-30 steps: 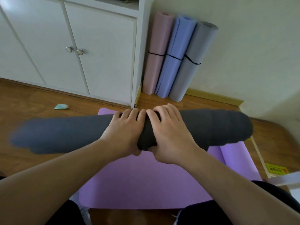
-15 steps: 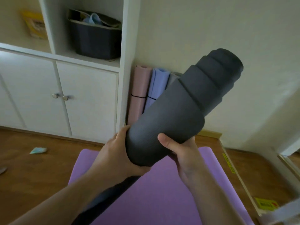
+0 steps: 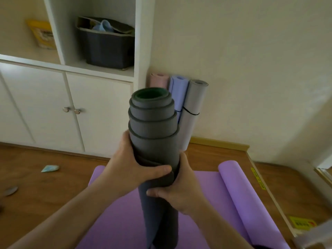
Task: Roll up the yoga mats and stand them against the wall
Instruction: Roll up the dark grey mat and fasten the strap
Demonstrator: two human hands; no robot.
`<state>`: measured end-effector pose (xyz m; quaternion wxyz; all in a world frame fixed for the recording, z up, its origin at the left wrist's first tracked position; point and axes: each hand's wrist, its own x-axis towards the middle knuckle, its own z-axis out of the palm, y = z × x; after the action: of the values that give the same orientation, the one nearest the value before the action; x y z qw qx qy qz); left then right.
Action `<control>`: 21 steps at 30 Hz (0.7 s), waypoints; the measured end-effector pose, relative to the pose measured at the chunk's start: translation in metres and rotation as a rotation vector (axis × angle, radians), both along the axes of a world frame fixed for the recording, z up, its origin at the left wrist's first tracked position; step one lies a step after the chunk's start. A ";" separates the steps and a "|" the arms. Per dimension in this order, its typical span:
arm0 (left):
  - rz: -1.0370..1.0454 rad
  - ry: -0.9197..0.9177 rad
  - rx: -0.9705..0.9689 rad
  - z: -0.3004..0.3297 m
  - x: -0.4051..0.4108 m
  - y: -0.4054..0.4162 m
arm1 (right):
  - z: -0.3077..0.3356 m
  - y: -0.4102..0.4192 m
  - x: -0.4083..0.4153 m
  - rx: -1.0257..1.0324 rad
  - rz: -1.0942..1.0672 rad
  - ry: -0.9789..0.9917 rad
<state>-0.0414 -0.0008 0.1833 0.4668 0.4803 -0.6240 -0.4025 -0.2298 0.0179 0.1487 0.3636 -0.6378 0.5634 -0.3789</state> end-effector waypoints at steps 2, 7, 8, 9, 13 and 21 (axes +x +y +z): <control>0.070 -0.046 0.010 -0.008 0.001 0.002 | -0.016 0.002 0.009 0.033 -0.022 0.044; 0.054 -0.122 0.000 -0.025 0.000 0.005 | -0.030 0.003 0.014 0.032 -0.057 0.012; 0.050 -0.127 0.000 -0.028 -0.001 0.006 | -0.029 0.003 0.013 0.013 -0.063 0.028; 0.060 -0.120 -0.005 -0.031 -0.003 0.008 | -0.028 0.004 0.013 -0.007 -0.071 0.044; 0.125 -0.026 0.002 -0.035 -0.007 0.009 | -0.027 0.007 0.021 -0.056 -0.112 0.006; 0.171 -0.052 0.003 -0.045 -0.002 0.005 | -0.011 -0.012 -0.008 0.108 0.119 0.104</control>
<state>-0.0431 0.0043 0.1380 0.4825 0.5429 -0.5917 -0.3496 -0.2380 0.0064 0.1378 0.3895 -0.6685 0.5621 -0.2922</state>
